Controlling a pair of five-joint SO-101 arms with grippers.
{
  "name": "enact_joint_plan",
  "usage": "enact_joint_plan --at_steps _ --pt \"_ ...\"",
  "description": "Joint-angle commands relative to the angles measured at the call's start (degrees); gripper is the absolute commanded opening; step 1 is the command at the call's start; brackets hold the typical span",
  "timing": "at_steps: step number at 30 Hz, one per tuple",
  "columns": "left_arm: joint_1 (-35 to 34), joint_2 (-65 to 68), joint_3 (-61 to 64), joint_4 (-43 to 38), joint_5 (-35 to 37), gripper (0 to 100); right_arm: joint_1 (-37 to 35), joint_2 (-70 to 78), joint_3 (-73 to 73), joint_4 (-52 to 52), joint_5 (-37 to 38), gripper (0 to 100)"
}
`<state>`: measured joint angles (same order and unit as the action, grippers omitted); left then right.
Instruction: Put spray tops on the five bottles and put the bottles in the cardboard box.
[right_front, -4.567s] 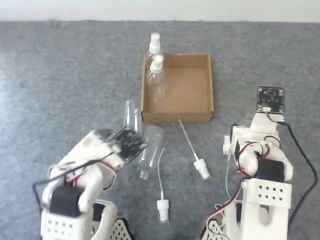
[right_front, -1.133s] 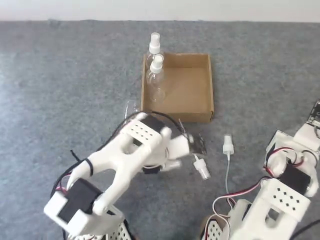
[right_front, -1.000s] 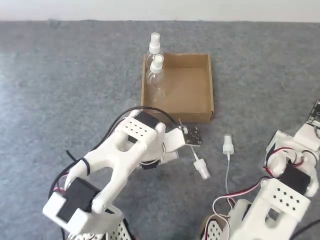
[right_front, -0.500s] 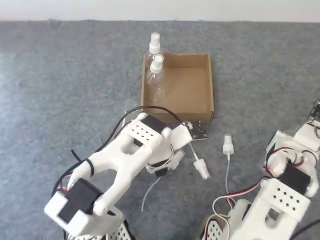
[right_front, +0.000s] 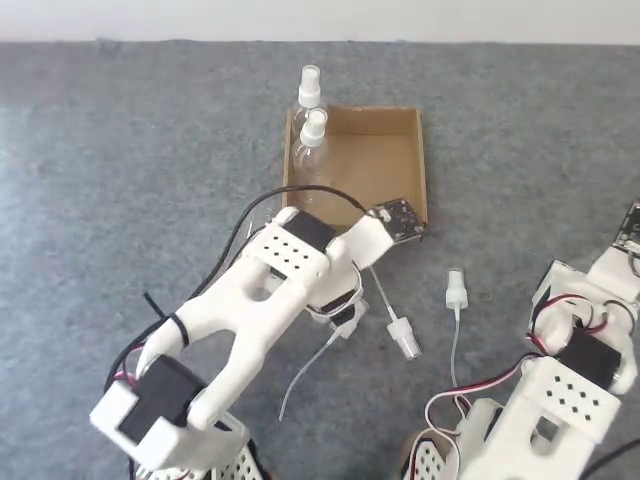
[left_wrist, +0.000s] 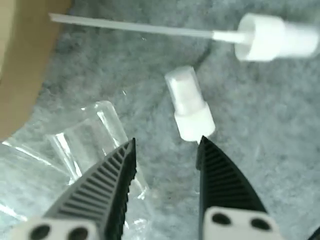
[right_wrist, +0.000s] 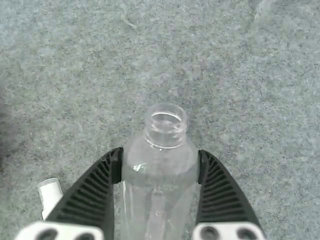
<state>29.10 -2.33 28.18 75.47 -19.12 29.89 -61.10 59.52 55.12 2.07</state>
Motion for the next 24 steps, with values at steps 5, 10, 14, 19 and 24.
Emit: enact_joint_plan --at_steps 5,10,14,19,24 --pt "2.4 15.8 -14.8 4.8 5.5 18 0.7 -0.6 -0.9 -1.4 0.1 4.5" --pt "2.5 24.2 -20.6 5.8 5.7 18 0.7 -0.6 -0.9 -1.4 0.1 4.5" --pt "2.7 27.4 -21.9 5.5 8.4 16 0.7 -0.6 -0.9 -1.4 0.1 4.5" --pt "2.9 28.0 -22.4 5.8 8.8 6 0.7 -0.6 -0.9 -1.4 0.1 4.5" --pt "4.6 27.9 -22.4 7.8 8.8 4 0.7 -0.6 -0.9 -1.4 0.1 4.5"
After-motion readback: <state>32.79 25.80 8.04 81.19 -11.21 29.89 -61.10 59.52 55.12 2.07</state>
